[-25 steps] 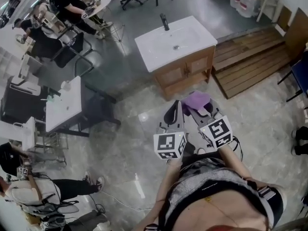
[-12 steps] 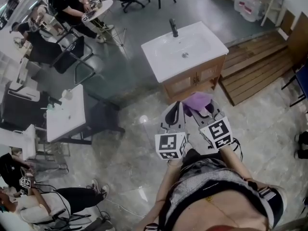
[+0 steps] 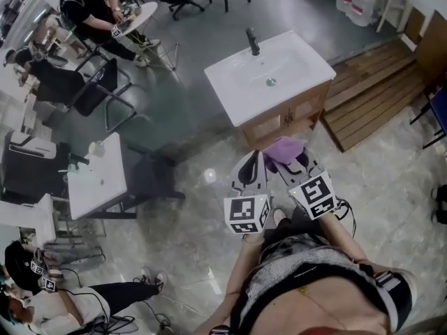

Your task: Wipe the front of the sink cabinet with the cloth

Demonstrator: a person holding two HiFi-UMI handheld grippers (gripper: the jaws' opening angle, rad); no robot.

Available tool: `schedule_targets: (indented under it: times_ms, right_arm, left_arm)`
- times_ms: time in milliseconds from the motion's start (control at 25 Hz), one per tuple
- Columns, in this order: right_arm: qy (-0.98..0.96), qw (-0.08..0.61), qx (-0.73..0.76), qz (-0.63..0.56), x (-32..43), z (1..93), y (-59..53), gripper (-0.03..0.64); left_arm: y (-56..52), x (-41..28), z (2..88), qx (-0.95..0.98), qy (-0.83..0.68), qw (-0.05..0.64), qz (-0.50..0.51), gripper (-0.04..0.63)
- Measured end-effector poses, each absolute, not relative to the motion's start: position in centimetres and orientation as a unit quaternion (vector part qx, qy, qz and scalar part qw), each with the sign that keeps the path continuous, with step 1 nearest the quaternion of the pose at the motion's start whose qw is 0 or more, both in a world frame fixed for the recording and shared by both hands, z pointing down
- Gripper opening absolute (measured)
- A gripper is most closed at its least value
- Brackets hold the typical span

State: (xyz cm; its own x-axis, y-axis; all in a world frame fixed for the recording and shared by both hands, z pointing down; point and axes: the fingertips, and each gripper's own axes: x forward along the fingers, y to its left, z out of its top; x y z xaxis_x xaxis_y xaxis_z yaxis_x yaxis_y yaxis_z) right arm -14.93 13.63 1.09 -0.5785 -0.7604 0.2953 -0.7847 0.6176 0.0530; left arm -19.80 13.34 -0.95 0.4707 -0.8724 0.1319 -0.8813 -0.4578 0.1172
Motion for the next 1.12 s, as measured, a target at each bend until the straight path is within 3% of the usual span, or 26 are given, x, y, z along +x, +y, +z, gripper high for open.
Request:
schedule_targets:
  times_ms: [800,1120]
  right_arm:
    - [-0.908,0.159,0.387,0.034,-8.5,-0.3,1.8,0.179]
    - [-0.923,0.175,0.339,0.042,-7.4,1.4,-0.9,0.179]
  left_arm:
    - [3.4,-15.0,-2.8,0.806,-0.587,0.072,0.017,0.000]
    - [1.5,-14.5,-0.6,0.769,-0.631,0.096,0.026,0.000]
